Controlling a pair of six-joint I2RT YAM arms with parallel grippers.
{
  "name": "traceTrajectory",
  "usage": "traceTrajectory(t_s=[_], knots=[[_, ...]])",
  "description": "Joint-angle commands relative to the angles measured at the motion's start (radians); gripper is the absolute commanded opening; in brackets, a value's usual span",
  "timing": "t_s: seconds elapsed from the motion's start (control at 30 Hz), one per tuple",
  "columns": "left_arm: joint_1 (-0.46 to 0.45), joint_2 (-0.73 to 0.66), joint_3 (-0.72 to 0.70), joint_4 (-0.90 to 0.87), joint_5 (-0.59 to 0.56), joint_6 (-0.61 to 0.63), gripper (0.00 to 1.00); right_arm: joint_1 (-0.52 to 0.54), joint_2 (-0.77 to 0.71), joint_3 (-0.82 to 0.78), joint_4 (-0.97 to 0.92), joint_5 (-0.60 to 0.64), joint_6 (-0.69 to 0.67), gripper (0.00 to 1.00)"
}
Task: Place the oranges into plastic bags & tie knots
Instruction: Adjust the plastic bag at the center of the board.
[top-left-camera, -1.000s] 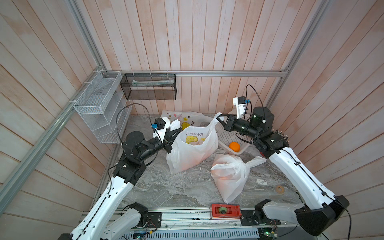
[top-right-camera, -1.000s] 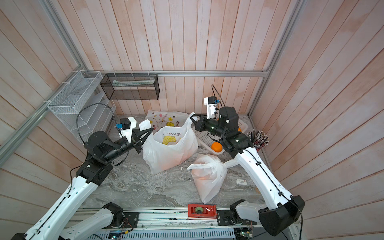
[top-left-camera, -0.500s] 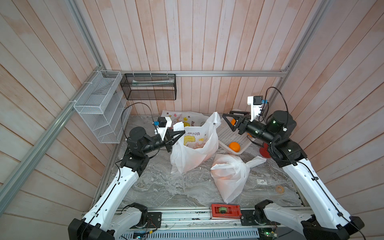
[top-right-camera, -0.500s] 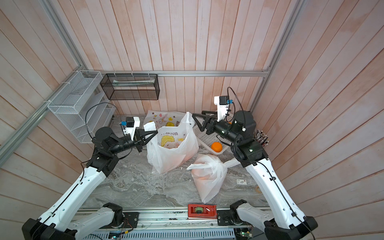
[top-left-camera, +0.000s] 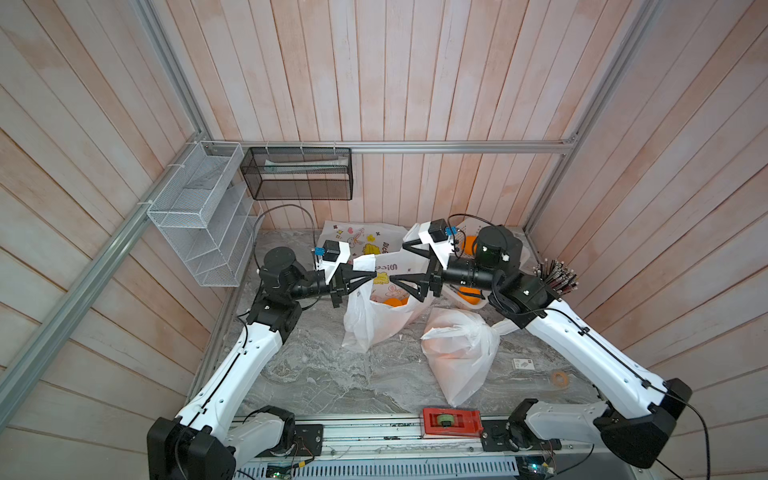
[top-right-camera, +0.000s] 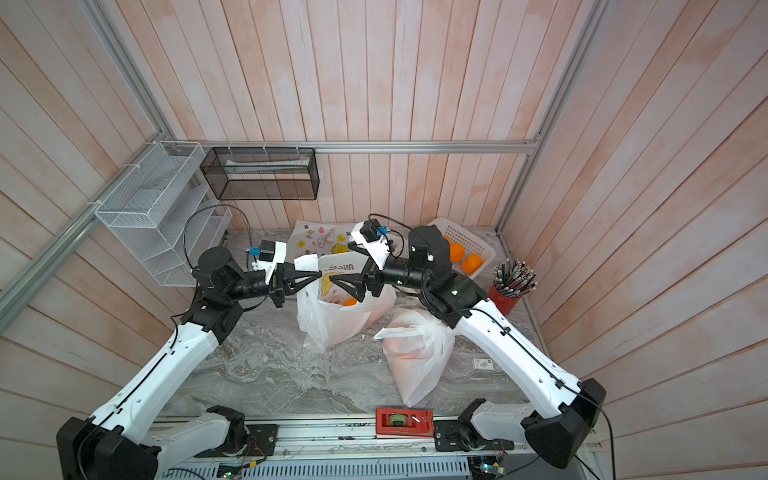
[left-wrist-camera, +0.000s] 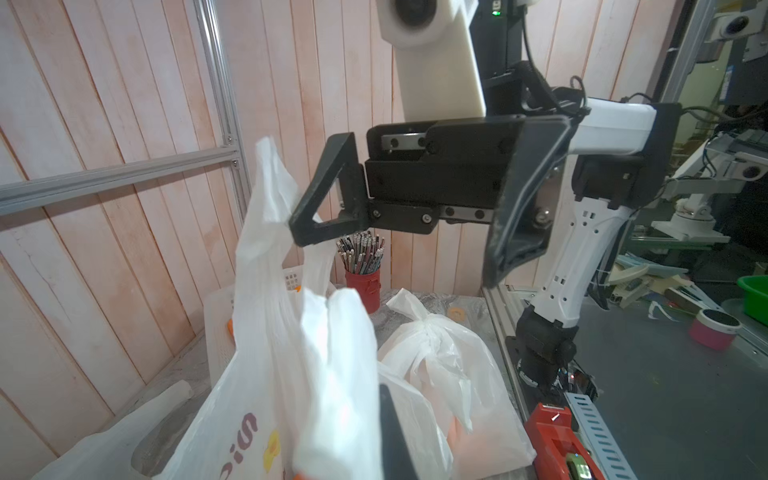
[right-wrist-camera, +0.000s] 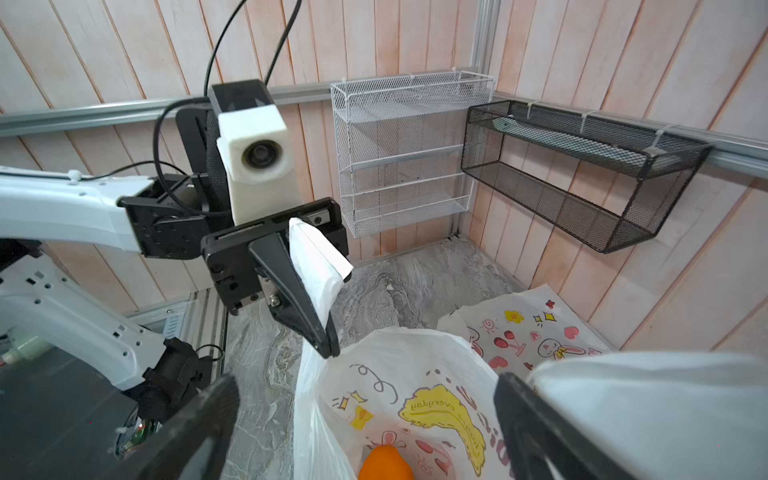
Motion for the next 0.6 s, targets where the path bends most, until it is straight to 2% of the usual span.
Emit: traceTrajectory(t_s=[0.0,0.1,0.23,0.47,0.57], knots=[[0.005,0.017,0.028,0.017,0.078,0.052,0.0,0.014,0.043,0.065,0.019,-0.081,-0.102,0.98],[0.005,0.025,0.038,-0.008,0.09,0.076,0.0,0.025,0.08,0.084,0.035,-0.115,-0.114,0.96],[0.004,0.036,0.045,-0.022,0.109,0.084,0.0,0.038,0.118,0.104,0.072,-0.177,-0.102,0.82],[0.004,0.047,0.051,-0.028,0.117,0.088,0.0,0.07,0.175,0.153,0.069,-0.195,-0.099,0.42],[0.004,0.048,0.051,-0.026,0.105,0.08,0.0,0.073,0.188,0.171,0.062,-0.2,-0.096,0.17]])
